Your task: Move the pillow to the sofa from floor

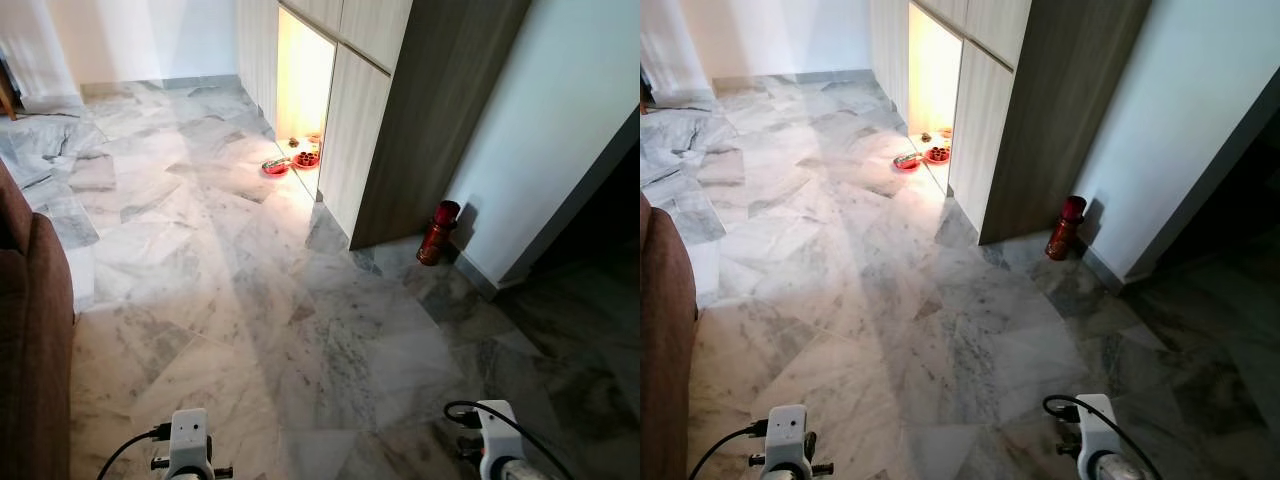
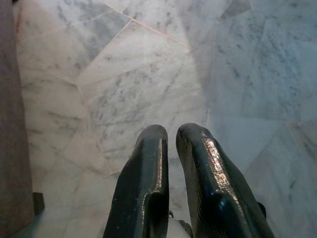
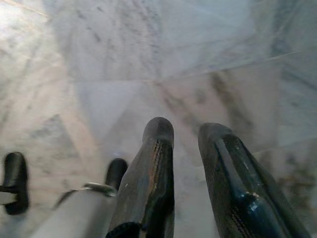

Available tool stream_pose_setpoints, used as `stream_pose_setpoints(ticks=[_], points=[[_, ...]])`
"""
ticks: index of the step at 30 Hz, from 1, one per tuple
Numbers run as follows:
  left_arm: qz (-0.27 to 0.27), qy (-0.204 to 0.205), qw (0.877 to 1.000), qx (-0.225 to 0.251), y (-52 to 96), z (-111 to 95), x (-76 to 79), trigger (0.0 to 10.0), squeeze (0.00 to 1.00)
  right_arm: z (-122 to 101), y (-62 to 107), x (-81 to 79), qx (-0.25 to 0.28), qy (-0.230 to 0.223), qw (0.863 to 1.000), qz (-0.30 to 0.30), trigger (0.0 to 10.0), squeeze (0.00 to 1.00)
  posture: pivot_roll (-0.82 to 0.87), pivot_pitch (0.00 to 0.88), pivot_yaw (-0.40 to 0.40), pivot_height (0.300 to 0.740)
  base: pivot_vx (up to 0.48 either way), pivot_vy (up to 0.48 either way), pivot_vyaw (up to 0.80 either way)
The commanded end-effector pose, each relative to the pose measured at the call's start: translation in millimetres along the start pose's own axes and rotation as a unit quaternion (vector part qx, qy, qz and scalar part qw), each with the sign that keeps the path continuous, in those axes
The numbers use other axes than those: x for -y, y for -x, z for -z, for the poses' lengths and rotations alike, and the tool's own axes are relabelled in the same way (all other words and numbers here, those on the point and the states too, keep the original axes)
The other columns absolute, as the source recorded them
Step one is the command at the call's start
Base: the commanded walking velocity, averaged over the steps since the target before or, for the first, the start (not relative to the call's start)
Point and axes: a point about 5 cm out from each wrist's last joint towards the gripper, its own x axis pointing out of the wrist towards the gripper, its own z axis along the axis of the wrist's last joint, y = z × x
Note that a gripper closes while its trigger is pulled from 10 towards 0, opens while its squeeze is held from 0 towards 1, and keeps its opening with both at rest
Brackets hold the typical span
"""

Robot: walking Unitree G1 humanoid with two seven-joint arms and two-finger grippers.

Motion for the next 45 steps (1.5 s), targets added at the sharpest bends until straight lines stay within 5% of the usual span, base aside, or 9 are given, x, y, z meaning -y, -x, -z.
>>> stream_pose_setpoints(ticks=[1, 8, 11, 13, 26, 45], points=[[-0.007, 0.022, 1.000, -0.016, 0.0, 3, -0.8, 10.0, 0.00, 2, 0.8, 2.3, 0.005, -0.019, 1.000, 0.009, 10.0, 0.00, 0.01, 0.004, -0.070, 0.740, 0.000, 0.000, 0.00], [-0.010, 0.031, 0.999, -0.040, 1.3, 11, -10.1, 10.0, 0.00, 18, 1.2, -7.1, -0.005, -0.042, 0.999, 0.007, 10.0, 0.00, -0.02, 0.000, 0.001, 0.740, 0.000, 0.000, 0.00], [-0.016, 0.050, 0.997, -0.049, 1.4, 13, -16.1, 10.0, 0.00, 5, -5.8, -36.1, 0.015, -0.037, 0.999, -0.019, 10.0, 0.00, -0.02, 0.000, 0.006, 0.740, 0.000, 0.000, 0.00], [-0.009, 0.050, 0.997, -0.053, 1.7, 14, -15.4, 10.0, 0.00, 1, -7.0, -40.6, 0.019, -0.035, 0.999, -0.023, 10.0, 0.00, -0.02, 0.000, 0.004, 0.740, 0.000, 0.000, 0.00], [-0.014, 0.034, 0.996, -0.081, 8.8, 30, -21.7, 10.0, 0.00, -5, -7.1, -36.5, 0.030, -0.019, 0.999, -0.012, 10.0, 0.00, -0.02, 0.000, -0.007, 0.740, 0.000, 0.000, 0.08], [-0.038, 0.048, 0.995, -0.079, 13.9, 38, -32.3, 10.0, 0.00, 4, -7.1, -42.4, 0.019, -0.041, 0.999, -0.008, 10.0, 0.00, 0.03, 0.071, -0.006, 0.740, 0.000, 0.000, 0.80]])
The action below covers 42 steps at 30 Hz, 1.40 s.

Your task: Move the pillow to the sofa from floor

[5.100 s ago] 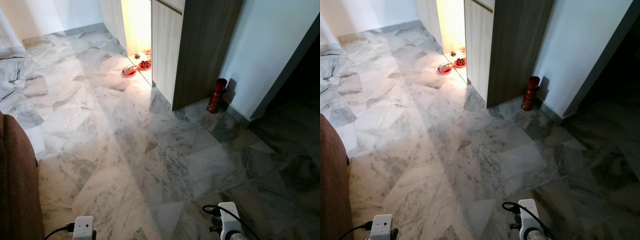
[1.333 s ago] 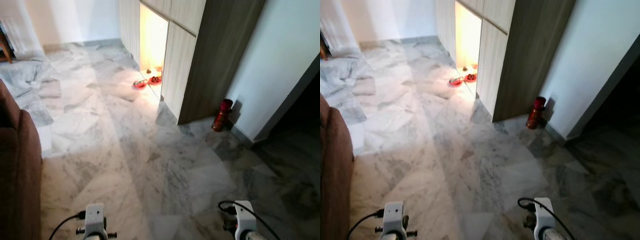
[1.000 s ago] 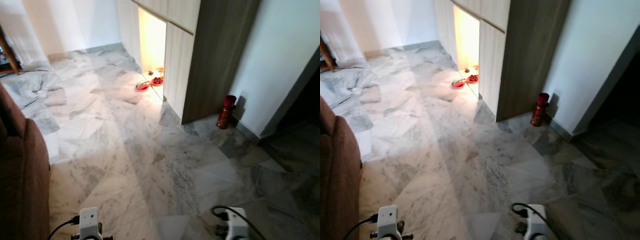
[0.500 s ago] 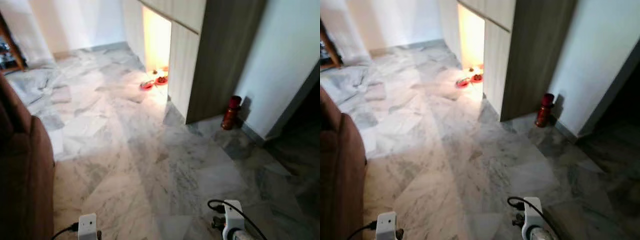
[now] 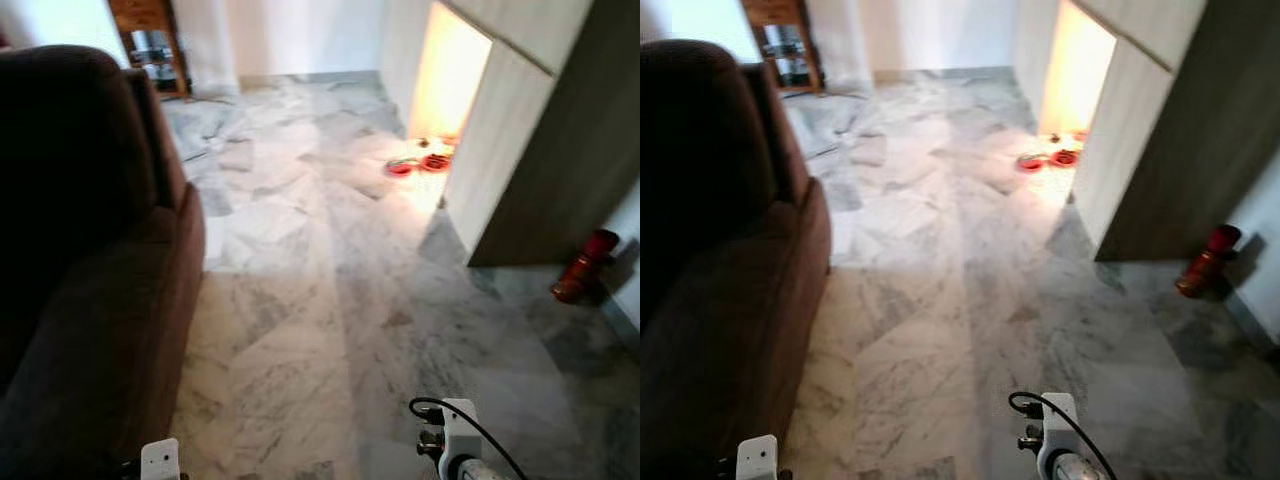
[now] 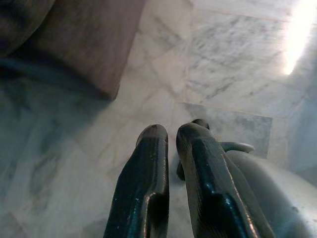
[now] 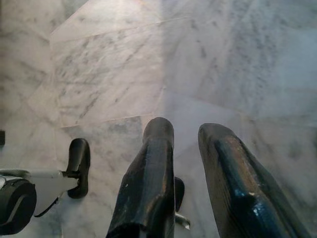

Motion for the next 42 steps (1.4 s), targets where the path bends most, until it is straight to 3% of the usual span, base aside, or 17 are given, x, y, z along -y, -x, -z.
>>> stream_pose_setpoints(ticks=[1, 27, 36, 42], points=[[0.004, -0.009, 1.000, -0.001, 1.1, 2.7, 0.3, 10.0, 0.00, 4.8, 0.9, 0.9, -0.004, -0.009, 1.000, 0.004, 10.0, 0.00, 0.04, 0.073, -0.006, 0.740, 0.000, 0.000, 0.80], [0.017, -0.035, 0.999, -0.003, 1.0, 2.9, 5.9, 10.0, 0.00, 7.3, 1.0, -2.4, -0.006, -0.006, 1.000, -0.003, 10.0, 0.00, 0.04, 0.094, -0.003, 0.740, 0.000, 0.000, 0.80], [0.019, -0.032, 0.999, -0.006, 2.1, 5.8, 8.2, 10.0, 0.00, 10.3, 1.7, -0.8, -0.009, -0.027, 1.000, -0.003, 10.0, 0.00, 0.04, 0.065, 0.005, 0.740, 0.000, 0.000, 0.00], [0.020, -0.036, 0.999, -0.009, 2.1, 6.4, 8.5, 10.0, 0.00, 9.5, 1.3, -2.7, -0.008, -0.026, 1.000, -0.008, 10.0, 0.00, 0.04, 0.048, 0.004, 0.740, 0.000, 0.454, 0.00]])
